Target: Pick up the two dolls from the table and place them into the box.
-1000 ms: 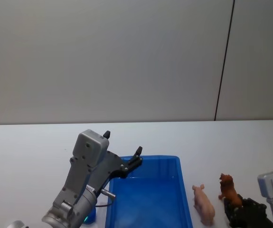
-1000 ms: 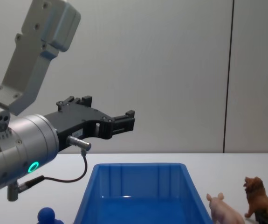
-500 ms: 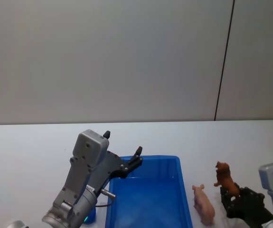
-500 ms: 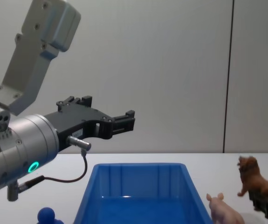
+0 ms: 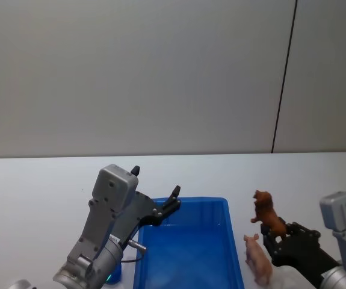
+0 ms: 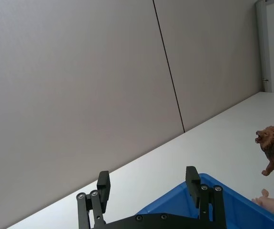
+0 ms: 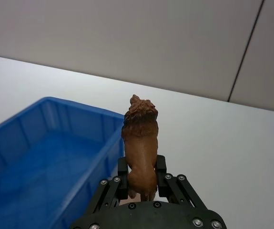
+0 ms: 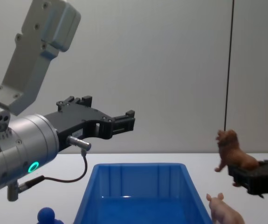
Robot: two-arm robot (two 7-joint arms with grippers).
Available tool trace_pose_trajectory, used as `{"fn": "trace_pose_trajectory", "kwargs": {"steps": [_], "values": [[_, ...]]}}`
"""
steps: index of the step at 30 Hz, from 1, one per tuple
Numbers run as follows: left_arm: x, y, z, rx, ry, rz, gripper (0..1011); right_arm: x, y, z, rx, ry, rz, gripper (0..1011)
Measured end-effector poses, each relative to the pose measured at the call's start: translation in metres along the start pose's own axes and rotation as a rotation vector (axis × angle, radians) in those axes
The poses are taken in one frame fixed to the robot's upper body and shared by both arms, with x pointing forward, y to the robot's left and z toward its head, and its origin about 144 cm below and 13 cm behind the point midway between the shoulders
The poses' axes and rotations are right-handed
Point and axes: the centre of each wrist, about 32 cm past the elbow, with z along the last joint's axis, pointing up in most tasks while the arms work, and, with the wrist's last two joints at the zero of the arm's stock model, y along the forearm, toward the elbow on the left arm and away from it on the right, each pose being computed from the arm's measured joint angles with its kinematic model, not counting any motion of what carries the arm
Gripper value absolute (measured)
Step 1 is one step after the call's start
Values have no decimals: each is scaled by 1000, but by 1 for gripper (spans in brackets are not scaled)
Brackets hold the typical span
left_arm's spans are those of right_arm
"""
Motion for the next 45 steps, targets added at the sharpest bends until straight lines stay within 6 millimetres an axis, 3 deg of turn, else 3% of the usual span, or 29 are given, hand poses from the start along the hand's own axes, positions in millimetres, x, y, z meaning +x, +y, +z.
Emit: {"fn": "trace_pose_trajectory", "kwargs": {"steps": [15,20,27,38,45], "values": [[0,0,0,0,0,0,1001,-15,9,21,42,-19,177,321],[0,0,0,0,0,0,1001,-21,14,25,40,-25,232,437],[0,0,0,0,0,0,1001,-26,20,24,15,-27,265,679],[0,0,0,0,0,0,1001,-25,21,20,-20,-25,234,1001],[0,0,0,0,0,0,1001,-21,13,16,-34,-19,178,1001]]}}
